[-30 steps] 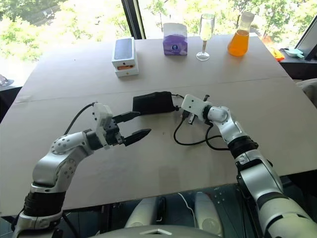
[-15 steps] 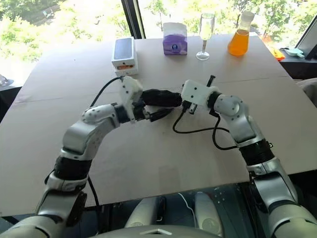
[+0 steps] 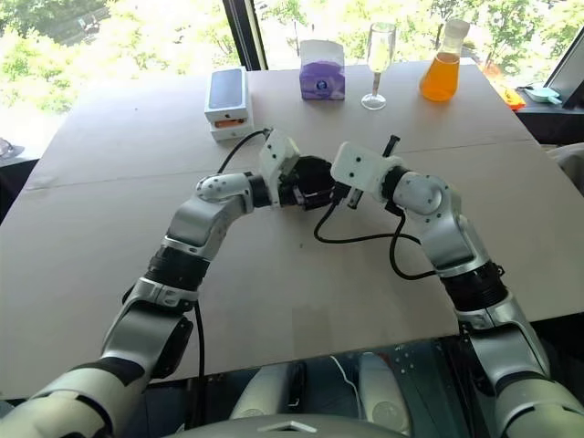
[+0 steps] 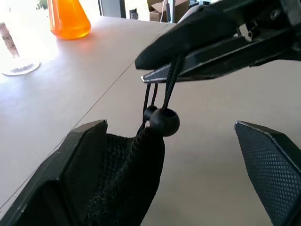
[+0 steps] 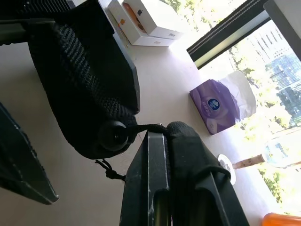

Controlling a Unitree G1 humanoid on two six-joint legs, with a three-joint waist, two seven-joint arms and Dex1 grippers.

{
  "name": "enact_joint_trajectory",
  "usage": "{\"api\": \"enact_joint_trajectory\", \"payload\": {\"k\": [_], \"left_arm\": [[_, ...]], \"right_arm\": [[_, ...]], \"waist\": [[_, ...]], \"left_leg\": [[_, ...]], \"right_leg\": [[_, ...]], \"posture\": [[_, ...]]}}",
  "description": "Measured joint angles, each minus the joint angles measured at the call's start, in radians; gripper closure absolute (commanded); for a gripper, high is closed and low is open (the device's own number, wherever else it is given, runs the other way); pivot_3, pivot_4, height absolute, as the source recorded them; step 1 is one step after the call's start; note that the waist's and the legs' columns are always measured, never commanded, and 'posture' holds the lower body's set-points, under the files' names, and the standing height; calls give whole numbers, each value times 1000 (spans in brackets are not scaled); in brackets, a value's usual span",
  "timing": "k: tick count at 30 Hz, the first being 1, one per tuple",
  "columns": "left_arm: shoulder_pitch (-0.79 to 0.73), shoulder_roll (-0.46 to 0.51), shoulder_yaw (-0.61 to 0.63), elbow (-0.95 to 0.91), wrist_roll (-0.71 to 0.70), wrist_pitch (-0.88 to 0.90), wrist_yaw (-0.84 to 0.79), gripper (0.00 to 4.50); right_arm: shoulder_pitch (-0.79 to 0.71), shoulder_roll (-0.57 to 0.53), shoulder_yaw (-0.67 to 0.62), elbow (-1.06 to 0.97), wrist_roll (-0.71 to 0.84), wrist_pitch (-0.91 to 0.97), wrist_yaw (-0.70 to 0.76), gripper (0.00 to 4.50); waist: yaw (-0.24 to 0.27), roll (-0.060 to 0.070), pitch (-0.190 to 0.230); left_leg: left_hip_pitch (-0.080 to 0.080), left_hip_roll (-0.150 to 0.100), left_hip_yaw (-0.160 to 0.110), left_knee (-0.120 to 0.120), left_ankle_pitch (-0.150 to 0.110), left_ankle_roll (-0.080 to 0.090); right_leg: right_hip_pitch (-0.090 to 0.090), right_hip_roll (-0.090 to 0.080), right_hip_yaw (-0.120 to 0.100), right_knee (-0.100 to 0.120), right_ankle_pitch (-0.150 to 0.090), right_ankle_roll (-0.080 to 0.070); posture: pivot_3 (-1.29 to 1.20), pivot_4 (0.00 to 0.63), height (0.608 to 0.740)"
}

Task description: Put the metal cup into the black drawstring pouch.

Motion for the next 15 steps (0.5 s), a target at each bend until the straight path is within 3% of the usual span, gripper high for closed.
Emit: {"api": "enact_joint_trajectory", "payload": {"k": [3,10,15], "left_arm": [[-17,-28,-3,40,17,-23,3,1116],[-40,-55,16,70,26,-36,21,4305],[-40,-55,36,71,26,-31,19,4303]], "right_arm": [[1,1,1,-7,-1,4,0,4500],[4,1,7,-33,-1,25,2,4500],[12,0,7,-39,-1,31,2,4500]], "waist": [[0,0,0],[-2,0,0],[-1,0,0]], "left_leg": [[-2,0,0,1,0,0],[-13,0,-1,3,0,0],[-13,0,-1,2,0,0]], "right_leg": [[-2,0,0,0,0,0],[-13,0,-1,2,0,0],[-13,0,-1,2,0,0]], "posture": [[0,150,740],[0,150,740],[0,150,740]]}}
